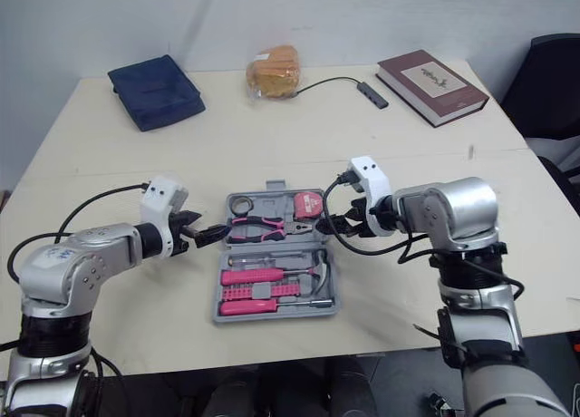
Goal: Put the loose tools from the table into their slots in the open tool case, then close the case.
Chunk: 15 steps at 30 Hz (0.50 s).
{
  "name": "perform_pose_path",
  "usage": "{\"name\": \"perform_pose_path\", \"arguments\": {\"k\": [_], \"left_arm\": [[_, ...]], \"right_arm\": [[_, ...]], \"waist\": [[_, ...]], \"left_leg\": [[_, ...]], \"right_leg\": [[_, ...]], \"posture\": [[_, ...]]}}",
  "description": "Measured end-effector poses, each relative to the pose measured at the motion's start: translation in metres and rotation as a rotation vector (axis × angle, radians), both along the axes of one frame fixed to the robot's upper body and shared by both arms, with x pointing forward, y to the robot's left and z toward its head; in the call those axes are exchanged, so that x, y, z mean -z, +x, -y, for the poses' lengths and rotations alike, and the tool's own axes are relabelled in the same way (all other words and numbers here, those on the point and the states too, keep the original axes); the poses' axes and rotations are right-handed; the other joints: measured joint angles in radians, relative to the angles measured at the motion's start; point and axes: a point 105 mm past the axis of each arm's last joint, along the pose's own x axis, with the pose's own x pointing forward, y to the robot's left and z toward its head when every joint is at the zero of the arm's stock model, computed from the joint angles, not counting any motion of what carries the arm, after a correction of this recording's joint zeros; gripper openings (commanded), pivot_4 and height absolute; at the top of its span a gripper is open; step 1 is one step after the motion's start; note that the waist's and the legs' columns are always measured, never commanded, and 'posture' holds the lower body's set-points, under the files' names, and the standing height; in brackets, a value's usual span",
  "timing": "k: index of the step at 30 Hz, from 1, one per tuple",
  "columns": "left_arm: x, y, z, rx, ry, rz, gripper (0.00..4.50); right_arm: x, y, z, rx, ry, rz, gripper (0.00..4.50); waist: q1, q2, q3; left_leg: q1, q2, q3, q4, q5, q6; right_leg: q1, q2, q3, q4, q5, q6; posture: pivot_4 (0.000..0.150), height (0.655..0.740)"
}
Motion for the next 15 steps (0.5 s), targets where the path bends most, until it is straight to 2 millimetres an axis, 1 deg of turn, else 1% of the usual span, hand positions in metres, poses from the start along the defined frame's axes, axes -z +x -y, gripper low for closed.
{"name": "perform_pose_path", "arguments": {"k": [3, 7, 15], "left_arm": [[0.001, 0.003, 0.002, -0.022, -0.005, -0.013, 4.50], [0.006, 0.008, 0.005, -0.049, -0.024, -0.029, 4.50], [0.010, 0.012, 0.006, -0.081, -0.036, -0.034, 4.50]], "right_arm": [[0.004, 0.006, 0.000, 0.039, -0.022, -0.010, 4.48], [0.010, 0.010, -0.002, 0.069, -0.042, -0.022, 4.48], [0.012, 0.016, -0.004, 0.095, -0.048, -0.017, 4.48]], "waist": [[0.000, 0.000, 0.000], [0.000, 0.000, 0.000], [-0.001, -0.001, -0.001]], "left_leg": [[-0.004, 0.000, 0.000, 0.001, 0.000, 0.000], [-0.004, 0.000, 0.000, 0.001, 0.000, 0.000], [-0.003, 0.000, -0.001, 0.001, 0.003, -0.002]], "right_leg": [[-0.003, 0.001, 0.000, 0.000, 0.000, 0.000], [-0.003, 0.003, 0.000, -0.001, 0.000, 0.001], [-0.003, 0.003, 0.001, 0.000, 0.001, 0.000]], "posture": [[0.150, 0.7400], [0.150, 0.7400], [0.150, 0.7400]]}}
